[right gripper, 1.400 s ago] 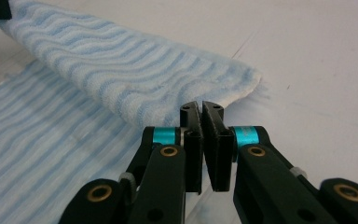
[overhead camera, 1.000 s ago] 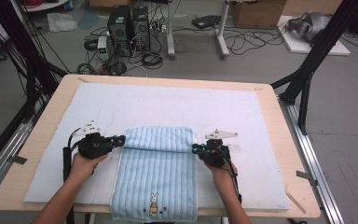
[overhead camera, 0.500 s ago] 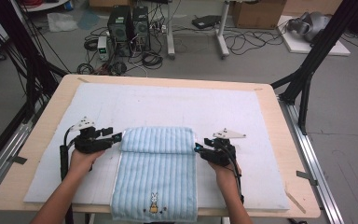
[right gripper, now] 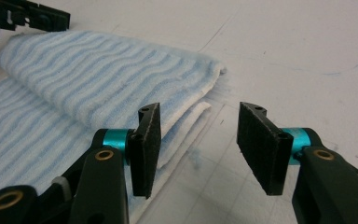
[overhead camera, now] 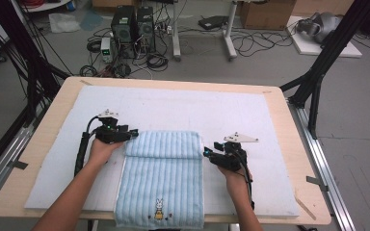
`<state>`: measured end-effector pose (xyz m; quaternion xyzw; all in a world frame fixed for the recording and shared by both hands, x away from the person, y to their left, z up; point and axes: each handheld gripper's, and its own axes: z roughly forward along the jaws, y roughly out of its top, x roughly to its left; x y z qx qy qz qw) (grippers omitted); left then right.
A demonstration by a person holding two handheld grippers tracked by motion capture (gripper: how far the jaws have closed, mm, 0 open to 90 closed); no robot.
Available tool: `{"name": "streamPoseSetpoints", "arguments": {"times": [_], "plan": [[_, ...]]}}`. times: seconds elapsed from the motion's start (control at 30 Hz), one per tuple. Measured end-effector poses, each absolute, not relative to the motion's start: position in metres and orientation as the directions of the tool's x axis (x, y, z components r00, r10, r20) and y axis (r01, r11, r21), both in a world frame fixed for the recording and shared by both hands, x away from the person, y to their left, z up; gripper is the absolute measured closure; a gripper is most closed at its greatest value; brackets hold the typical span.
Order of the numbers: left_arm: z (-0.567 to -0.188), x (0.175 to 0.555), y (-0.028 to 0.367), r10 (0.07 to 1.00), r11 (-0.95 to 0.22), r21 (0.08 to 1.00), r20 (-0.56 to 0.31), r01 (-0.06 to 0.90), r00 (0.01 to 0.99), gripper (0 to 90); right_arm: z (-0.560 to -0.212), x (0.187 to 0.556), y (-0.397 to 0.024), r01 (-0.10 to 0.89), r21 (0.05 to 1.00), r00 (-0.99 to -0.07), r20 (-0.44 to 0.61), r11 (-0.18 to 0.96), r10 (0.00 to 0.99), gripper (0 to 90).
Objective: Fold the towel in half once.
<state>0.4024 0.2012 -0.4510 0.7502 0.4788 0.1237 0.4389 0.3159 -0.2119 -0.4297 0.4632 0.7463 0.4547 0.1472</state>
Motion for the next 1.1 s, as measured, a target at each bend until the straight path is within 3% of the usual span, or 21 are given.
{"name": "streamPoseSetpoints", "arguments": {"times": [0.07,0.17,0.23,0.27,0.53,0.73,1.1], "plan": [[-0.451,0.402,0.199,0.830,-0.176,0.785,-0.206,0.594,0.519,45.2,-0.430,0.316,-0.212,0.557,0.815,-0.530,0.202,0.158,0.824,49.0],[-0.451,0.398,0.195,0.810,-0.243,0.790,-0.154,0.563,0.566,58.6,-0.430,0.316,-0.211,0.559,0.814,-0.528,0.202,0.159,0.825,48.7],[-0.451,0.396,0.195,0.782,-0.276,0.795,-0.141,0.540,0.607,79.4,-0.431,0.317,-0.211,0.559,0.813,-0.529,0.201,0.161,0.824,48.3],[-0.451,0.397,0.196,0.773,-0.265,0.799,-0.159,0.540,0.614,82.2,-0.431,0.317,-0.211,0.559,0.814,-0.531,0.201,0.161,0.823,48.4],[-0.439,0.395,0.207,0.767,-0.123,0.848,-0.248,0.515,0.592,83.7,-0.427,0.325,-0.207,0.553,0.820,-0.523,0.204,0.148,0.828,46.6],[-0.436,0.393,0.208,0.758,-0.097,0.854,-0.269,0.511,0.594,83.7,-0.425,0.349,-0.200,0.578,0.804,-0.494,0.207,0.141,0.844,46.6],[-0.434,0.392,0.210,0.749,-0.085,0.850,-0.289,0.520,0.596,83.6,-0.440,0.399,-0.163,0.671,0.700,-0.465,0.140,0.245,0.874,53.2]]}}
